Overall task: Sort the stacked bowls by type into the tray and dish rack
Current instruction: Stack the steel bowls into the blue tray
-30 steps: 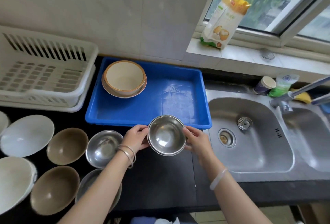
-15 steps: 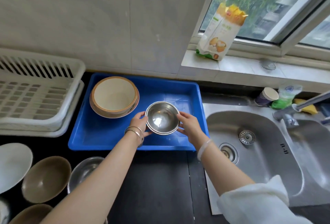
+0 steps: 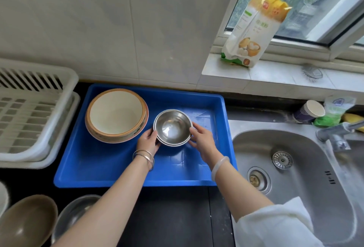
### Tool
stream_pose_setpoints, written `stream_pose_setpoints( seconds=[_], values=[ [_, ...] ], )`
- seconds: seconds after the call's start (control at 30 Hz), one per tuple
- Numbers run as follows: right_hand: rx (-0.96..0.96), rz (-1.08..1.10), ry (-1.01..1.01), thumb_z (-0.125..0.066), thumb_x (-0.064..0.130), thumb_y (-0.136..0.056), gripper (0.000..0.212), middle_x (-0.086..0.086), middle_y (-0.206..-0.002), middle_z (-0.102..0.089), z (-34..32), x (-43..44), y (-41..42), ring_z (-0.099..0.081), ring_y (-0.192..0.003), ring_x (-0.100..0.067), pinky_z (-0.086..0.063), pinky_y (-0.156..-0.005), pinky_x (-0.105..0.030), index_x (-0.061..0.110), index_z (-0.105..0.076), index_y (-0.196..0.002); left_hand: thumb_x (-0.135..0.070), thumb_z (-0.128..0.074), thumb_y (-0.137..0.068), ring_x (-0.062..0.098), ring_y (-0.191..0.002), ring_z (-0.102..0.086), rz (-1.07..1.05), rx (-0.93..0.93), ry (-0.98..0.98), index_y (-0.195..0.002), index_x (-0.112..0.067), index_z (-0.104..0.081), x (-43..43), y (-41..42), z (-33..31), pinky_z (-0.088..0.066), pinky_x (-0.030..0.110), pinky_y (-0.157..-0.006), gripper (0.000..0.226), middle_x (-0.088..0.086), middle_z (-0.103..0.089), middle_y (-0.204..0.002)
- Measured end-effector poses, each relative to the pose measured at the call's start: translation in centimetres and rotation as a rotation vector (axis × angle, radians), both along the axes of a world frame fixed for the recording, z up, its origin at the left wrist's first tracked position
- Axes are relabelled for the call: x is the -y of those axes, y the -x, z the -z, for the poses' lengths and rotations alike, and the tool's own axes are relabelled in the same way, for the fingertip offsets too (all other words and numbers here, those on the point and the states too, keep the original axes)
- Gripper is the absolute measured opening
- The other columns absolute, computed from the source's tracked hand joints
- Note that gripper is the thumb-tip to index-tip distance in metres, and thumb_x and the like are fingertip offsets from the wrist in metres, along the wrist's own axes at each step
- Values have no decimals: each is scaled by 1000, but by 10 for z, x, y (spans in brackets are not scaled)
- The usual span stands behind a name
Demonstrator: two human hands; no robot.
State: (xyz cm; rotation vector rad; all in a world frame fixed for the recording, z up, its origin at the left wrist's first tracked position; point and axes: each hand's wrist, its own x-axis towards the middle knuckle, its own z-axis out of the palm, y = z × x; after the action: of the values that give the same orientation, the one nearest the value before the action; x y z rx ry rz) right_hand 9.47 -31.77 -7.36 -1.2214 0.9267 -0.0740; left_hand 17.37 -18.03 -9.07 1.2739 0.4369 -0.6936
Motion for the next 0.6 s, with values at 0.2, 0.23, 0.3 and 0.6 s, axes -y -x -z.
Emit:
stream_pose_setpoints(
  seconds=[0.2,0.23,0.3,0.6],
  values=[
    [4,61,-45,-45,17,-99,33,-5,-107,-65,5,-3,-8,-65,-83,-22,-57,-65,-22,17,-55,-130,-19,-45,-95,31,-101,-54,-73,-183,102,-124,-8,-49,8,-1,0,-47,44,-83,31,13,-55,-111],
    [7,72,-48,-45,17,-99,33,-5,-107,-65,5,-3,-11,-64,-84,-22,-57,-65,-21,16,-54,-130,-17,-44,-96,30,-102,-54,-98,-178,120,-125,-4,-48,11,-2,0,-46,43,-85,32,14,-55,-112],
    [12,89,-53,-46,16,-98,33,-3,-102,-65,4,-3,-18,-63,-85,-23,-56,-66,-22,16,-54,-130,-14,-43,-96,27,-105,-52,-144,-151,137,-126,2,-47,15,-4,-1,-45,38,-90,34,15,-54,-113],
    [19,156,-82,-49,14,-96,34,-10,-107,-62,6,-3,-44,-64,-93,-28,-55,-80,-32,14,-52,-130,-16,-44,-96,31,-120,-50,-190,-83,158,-133,-1,-44,25,-13,2,-44,35,-92,39,14,-52,-126]
  ],
)
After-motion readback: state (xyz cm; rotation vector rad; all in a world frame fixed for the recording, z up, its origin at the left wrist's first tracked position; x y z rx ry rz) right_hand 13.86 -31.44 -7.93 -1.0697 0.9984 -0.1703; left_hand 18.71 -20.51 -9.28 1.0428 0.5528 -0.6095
